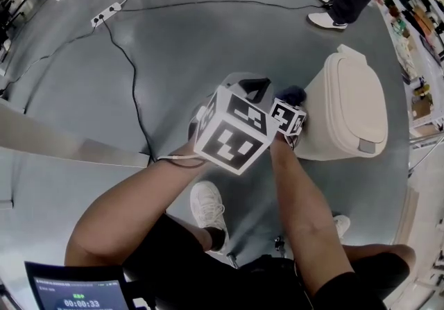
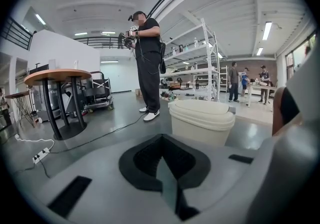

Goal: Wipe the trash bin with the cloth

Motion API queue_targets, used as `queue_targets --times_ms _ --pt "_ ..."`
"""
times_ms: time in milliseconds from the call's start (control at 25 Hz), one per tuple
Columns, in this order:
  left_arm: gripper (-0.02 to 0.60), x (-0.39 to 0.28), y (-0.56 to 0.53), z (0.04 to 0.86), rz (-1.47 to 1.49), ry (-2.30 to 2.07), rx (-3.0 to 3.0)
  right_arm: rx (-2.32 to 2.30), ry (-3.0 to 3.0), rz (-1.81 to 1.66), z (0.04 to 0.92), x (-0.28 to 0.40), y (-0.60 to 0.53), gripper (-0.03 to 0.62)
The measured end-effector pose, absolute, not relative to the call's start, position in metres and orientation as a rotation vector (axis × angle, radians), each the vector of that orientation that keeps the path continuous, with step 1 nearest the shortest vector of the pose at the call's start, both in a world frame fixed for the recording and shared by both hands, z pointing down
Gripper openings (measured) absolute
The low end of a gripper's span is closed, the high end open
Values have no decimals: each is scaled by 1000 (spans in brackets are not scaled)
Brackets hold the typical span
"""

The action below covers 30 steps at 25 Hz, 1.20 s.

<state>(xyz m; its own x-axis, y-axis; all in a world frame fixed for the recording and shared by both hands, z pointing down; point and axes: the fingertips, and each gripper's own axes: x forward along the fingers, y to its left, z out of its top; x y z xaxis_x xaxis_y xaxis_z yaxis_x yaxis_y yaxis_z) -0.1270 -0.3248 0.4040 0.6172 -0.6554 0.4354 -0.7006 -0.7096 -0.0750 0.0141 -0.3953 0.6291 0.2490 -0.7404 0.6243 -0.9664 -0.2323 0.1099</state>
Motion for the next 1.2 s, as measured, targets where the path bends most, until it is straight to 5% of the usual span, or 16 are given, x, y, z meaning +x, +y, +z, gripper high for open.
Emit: queue_targets --times_ms 640,1200 --pt "-3 -117 -331 398 699 -1127 2728 1802 -1687 644 657 -33 -380 83" --pt "-3 -75 -315 343 566 -1207 2604 1342 -2296 -49 346 -24 -189 83"
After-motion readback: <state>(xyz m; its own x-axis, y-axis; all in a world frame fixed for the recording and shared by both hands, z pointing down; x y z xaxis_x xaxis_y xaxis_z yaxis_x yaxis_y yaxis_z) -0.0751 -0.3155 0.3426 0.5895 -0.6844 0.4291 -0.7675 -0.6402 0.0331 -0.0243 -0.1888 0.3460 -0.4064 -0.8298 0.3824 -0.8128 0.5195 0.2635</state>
